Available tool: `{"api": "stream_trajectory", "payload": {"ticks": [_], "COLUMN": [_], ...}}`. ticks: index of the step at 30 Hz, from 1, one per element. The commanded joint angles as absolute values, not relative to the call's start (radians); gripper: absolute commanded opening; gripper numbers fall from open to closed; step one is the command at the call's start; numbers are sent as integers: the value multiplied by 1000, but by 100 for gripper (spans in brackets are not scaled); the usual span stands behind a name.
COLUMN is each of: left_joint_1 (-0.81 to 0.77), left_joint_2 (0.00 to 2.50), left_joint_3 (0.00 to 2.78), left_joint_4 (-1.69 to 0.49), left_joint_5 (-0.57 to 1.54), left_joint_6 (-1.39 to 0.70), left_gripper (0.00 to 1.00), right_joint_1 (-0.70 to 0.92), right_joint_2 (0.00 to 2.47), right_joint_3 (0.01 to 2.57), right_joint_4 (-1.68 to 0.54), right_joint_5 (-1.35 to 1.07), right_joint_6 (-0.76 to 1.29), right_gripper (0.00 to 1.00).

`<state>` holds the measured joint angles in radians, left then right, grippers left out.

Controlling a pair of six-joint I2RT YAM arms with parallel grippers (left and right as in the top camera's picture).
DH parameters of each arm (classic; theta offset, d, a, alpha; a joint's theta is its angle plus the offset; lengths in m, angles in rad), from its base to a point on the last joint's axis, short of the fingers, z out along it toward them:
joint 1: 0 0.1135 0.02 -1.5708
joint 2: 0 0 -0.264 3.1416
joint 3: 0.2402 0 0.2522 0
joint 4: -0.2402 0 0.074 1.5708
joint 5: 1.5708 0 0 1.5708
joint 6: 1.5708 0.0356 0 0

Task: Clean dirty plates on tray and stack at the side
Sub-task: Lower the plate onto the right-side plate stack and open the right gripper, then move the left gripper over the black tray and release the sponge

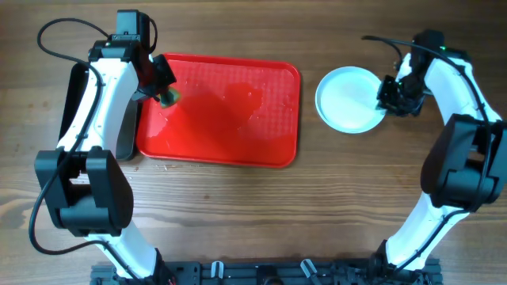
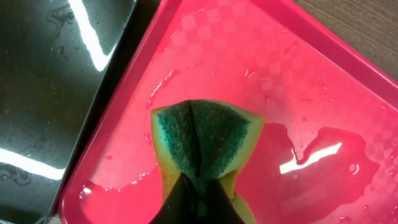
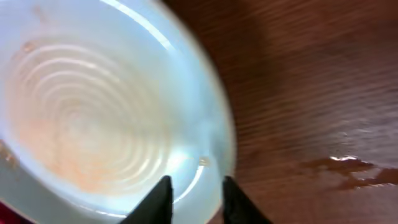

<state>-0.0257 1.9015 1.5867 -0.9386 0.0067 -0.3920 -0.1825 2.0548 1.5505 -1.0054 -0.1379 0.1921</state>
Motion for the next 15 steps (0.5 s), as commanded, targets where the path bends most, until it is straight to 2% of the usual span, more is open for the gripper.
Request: {"api": "stream_trajectory", "payload": {"ticks": [1, 3, 7, 9, 11, 13, 15], "left_joint_1": [-27, -19, 65, 119, 194, 255, 295], "left_joint_2": [1894, 1890, 1850, 1833, 1834, 1837, 1839], "left_joint_3": [1588, 1617, 1722, 1722, 1719, 1706, 1679], "left_joint_4": [-925, -955, -1082, -1099, -1131, -1127, -1100], "left_joint_5": [18, 17, 0, -8, -45, -56, -40], "left_joint_6": [-381, -289, -228, -208, -208, -215, -247], "left_gripper": [4, 4, 4, 4, 4, 4, 4], "right_joint_1": [-170, -154, -47, 10, 97, 163, 205], "right_joint_2": [2021, 2021, 2014, 2014, 2014, 2014, 2014], "right_joint_3": [1583, 1640, 1742, 1754, 1754, 1754, 1754], "right_joint_4": [-1001, -1013, -1009, -988, -936, -894, -865], "right_joint_5": [-221, -294, -346, -356, -367, -349, -328], "right_joint_6": [177, 149, 130, 131, 135, 135, 134], "right_gripper": [32, 43, 46, 53, 72, 83, 88]}}
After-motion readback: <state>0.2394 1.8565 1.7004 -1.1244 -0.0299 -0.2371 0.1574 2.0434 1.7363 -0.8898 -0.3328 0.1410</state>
